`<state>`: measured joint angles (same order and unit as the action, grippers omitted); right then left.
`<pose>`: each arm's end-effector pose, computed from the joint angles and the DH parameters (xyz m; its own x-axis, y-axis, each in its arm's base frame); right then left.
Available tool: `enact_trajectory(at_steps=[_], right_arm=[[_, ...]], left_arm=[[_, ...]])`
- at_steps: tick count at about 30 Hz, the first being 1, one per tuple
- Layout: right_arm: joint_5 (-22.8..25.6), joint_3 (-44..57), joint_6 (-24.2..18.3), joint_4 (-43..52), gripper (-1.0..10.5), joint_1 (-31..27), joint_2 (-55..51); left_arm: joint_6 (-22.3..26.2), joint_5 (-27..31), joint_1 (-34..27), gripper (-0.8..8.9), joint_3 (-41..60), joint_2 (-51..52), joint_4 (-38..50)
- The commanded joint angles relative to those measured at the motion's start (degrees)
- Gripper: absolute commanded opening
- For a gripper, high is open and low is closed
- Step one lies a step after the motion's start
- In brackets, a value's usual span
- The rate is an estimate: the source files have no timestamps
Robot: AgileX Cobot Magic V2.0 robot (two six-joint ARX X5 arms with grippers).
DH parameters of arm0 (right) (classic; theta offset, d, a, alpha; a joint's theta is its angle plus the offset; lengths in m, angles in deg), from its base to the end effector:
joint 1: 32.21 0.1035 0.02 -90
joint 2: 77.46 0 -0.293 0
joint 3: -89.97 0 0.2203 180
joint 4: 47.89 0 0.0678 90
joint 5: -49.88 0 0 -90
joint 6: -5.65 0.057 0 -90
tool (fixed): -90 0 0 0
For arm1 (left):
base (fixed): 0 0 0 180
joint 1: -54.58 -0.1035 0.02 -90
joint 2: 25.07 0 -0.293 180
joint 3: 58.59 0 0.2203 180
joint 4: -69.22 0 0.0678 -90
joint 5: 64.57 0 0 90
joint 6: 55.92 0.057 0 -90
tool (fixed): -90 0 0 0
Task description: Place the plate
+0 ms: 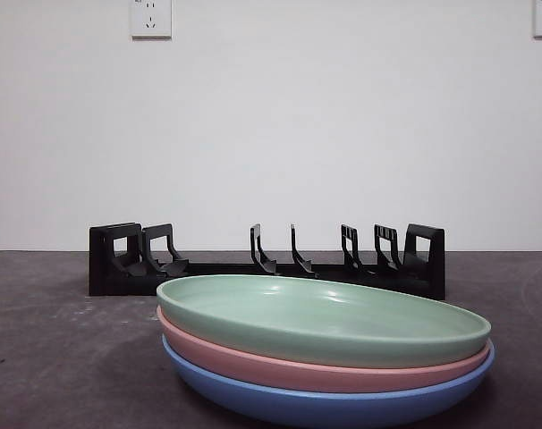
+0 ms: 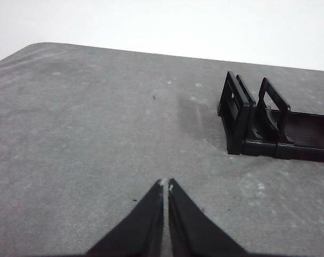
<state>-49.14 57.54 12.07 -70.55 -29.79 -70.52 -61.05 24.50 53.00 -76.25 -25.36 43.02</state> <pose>0.0515 0.0111 0.2398 0.9789 0.1983 0.0488 -0.2024 0.9738 0.1040 0.0606 0.0007 0.1516 0.9881 0.0110 -0.1535 -0.0252 0.9955 -0.0908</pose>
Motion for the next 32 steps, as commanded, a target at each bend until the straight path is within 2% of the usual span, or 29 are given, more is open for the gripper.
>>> enact_trajectory(at_steps=[1,4,6,13,16,20,32], right_arm=[[1.6,3.9,-2.1,1.7,0.2,-3.0,-1.0],[7.1,7.5,-3.4,1.6,0.2,-4.6,-2.4],[8.7,9.4,-3.8,1.6,0.2,-5.3,-3.5],[8.4,15.8,-4.3,0.2,0.2,-6.8,-6.7],[8.2,16.0,-4.4,-3.6,0.2,-6.8,-6.7],[8.0,16.0,-5.7,-3.5,0.2,-6.8,-6.7],[7.8,16.0,-5.6,-2.1,0.2,-6.7,-6.7]], left_arm=[[0.3,0.1,0.1,0.12,1.1,0.1,-0.3],[0.3,0.1,0.1,0.12,1.1,0.1,-0.3],[0.3,0.1,0.1,0.12,1.1,0.1,-0.3],[0.3,0.1,0.1,0.12,1.1,0.1,-0.3],[0.3,0.1,0.1,0.12,1.0,0.1,-0.3],[0.3,0.1,0.1,0.12,1.0,0.1,-0.3],[0.3,0.1,0.1,0.12,1.0,0.1,-0.3]])
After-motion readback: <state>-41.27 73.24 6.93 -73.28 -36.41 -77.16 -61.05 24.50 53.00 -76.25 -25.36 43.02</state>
